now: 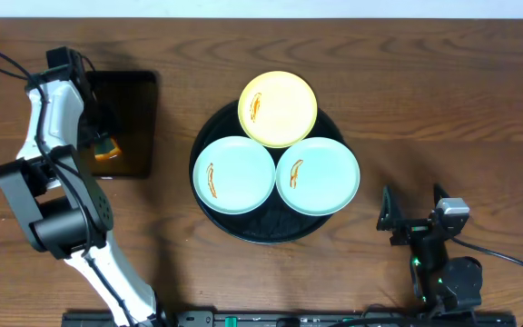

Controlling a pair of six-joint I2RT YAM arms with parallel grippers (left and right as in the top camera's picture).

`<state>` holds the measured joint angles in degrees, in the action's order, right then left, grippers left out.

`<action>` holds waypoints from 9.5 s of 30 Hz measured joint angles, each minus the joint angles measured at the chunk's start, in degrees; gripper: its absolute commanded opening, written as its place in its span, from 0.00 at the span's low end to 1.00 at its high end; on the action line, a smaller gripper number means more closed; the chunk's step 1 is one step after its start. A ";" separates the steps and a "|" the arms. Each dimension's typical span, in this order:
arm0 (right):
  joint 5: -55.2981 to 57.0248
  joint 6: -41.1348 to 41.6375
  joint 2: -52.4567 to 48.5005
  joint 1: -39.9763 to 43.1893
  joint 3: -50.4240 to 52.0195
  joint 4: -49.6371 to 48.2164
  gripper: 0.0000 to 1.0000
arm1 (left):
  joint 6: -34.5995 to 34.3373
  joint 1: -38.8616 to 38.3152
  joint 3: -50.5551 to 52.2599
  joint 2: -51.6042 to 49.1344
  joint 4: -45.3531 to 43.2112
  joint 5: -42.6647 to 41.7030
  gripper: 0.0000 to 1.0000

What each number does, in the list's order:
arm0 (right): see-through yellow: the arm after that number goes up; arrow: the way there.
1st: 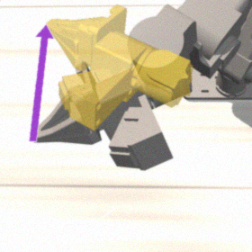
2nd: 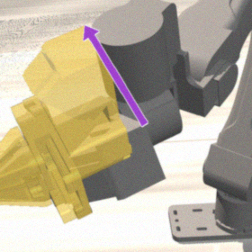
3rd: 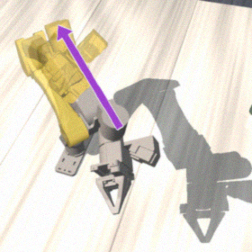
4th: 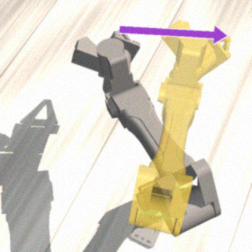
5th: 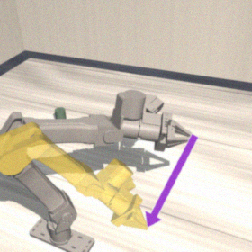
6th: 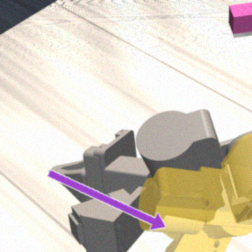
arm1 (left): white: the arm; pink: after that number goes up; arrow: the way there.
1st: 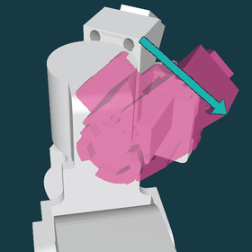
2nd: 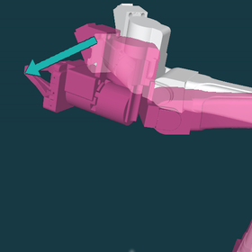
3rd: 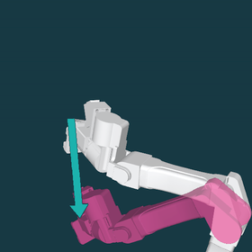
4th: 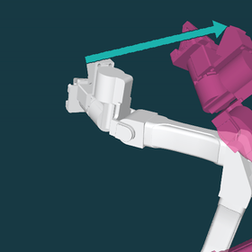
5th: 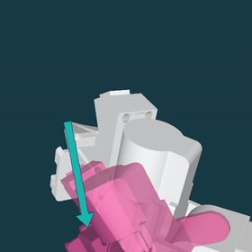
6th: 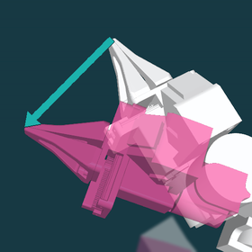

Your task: Clean dirty plates on tray and stack at the side

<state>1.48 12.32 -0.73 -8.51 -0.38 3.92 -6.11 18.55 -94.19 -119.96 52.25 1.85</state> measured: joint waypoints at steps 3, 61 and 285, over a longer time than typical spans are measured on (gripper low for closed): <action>-0.02 0.00 0.00 0.00 0.00 0.00 0.99 | 0.61 0.00 0.00 -2.03 -0.39 0.02 0.62; 0.00 0.00 0.00 0.00 0.00 0.00 0.99 | 1.70 0.04 0.02 -5.68 -10.14 -3.23 0.63; 0.00 0.00 0.00 0.00 0.00 0.00 0.99 | 5.22 7.04 14.49 14.21 -24.65 -27.19 0.07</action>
<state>1.48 12.32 -0.73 -8.51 -0.38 3.92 -0.89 25.58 -79.70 -105.75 27.59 -25.34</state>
